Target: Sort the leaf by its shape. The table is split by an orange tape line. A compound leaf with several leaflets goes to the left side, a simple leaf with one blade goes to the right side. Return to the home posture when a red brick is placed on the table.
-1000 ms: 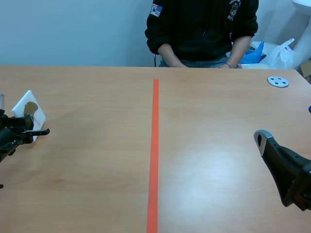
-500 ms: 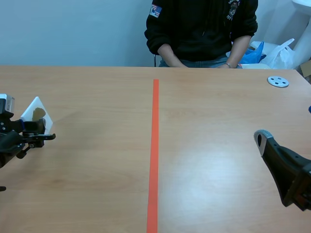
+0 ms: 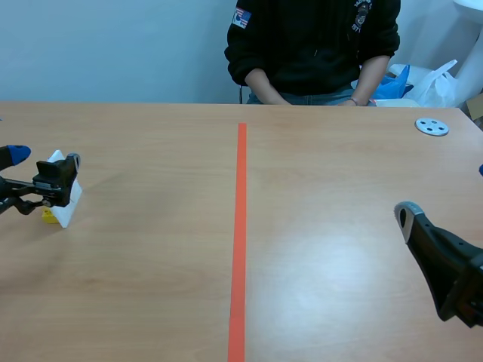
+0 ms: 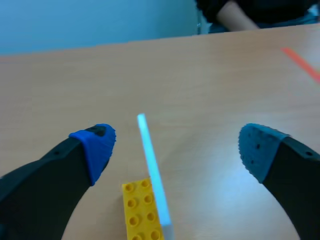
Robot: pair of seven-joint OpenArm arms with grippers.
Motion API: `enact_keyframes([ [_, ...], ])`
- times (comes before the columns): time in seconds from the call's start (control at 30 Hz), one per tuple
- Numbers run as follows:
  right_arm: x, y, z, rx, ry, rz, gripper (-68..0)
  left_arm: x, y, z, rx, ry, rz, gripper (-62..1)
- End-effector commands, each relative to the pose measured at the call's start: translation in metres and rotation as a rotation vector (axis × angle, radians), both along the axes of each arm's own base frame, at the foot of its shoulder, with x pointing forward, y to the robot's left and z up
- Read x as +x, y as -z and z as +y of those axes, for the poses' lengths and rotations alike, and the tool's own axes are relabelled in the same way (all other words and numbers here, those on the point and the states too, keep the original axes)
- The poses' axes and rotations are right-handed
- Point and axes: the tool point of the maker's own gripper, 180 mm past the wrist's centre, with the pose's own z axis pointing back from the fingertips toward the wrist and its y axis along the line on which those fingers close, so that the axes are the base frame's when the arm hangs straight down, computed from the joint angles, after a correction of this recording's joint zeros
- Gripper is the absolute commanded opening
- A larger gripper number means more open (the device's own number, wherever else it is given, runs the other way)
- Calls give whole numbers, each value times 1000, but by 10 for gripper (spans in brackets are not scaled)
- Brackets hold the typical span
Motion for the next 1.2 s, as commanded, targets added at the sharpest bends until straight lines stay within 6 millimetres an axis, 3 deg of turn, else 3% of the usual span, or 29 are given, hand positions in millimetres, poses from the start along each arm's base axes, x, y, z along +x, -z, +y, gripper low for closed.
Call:
enact_keyframes([
  [0.0,4,-10,-2,13,6,-39,4,-5,-15,-3,6,48,-34,-6],
  [0.33,4,-9,-2,6,3,-38,4,-77,-33,-81,55,385,36,14],
  [0.63,4,-8,-1,-16,-13,-37,4,-142,-52,-147,54,492,101,14],
  [0.87,3,-6,0,-43,-28,-34,4,-170,-57,-171,-11,455,162,14],
  [1.17,3,-8,0,-39,-29,-41,4,-172,-56,-174,-71,388,171,14],
])
